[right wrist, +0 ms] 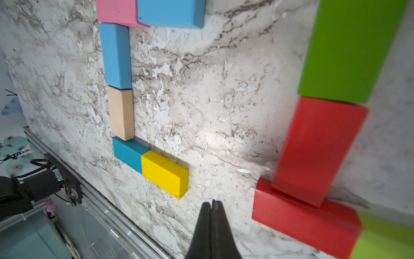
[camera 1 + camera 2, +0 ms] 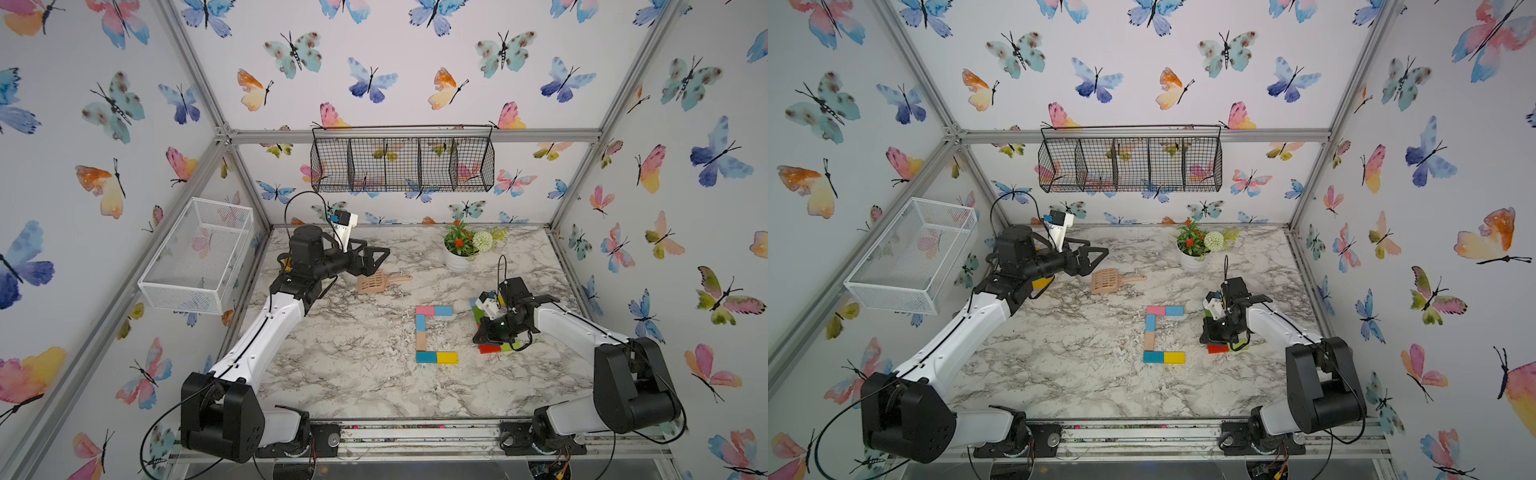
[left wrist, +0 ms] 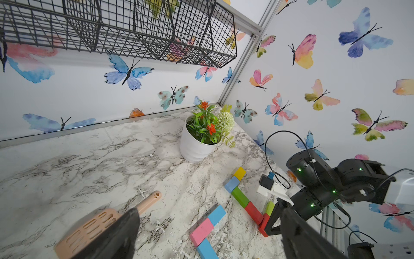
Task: Assemble the letter c with building blocks
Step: Adjust the building block at the center of the board.
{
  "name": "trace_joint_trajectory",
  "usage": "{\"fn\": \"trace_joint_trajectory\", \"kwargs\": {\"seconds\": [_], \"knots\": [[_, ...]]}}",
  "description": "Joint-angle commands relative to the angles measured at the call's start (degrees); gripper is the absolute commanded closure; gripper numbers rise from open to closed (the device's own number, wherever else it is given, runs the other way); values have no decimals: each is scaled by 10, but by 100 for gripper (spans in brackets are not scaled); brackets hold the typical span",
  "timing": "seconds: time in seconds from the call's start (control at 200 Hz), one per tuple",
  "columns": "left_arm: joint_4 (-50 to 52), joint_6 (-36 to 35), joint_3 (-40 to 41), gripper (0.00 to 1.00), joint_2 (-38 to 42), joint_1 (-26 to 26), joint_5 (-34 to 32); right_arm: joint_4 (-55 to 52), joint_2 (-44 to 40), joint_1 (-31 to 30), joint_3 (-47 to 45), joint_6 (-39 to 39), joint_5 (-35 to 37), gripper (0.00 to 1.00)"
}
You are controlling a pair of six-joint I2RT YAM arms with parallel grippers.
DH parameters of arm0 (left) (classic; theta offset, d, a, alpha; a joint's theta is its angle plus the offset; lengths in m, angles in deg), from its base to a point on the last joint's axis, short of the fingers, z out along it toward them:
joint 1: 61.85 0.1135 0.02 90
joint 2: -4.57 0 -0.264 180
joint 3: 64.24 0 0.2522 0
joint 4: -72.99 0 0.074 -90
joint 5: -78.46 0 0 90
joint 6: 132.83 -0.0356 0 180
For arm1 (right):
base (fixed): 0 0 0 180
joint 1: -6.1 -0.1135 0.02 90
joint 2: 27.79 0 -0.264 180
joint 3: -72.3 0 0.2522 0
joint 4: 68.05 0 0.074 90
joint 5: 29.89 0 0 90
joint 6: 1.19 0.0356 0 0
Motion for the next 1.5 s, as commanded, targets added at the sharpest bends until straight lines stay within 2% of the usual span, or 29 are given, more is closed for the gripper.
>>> {"fn": "trace_joint_trajectory", "kwargs": {"seconds": [0.0,0.42,1.497], "knots": [[-8,0,5,2,3,4,1,-13,10,-12,-5,1,18,97],[-8,1,4,2,-1,3,2,-17,30,-23,-8,23,73,97],[-8,4,4,2,-4,3,4,-13,55,-28,-5,29,88,94]]}}
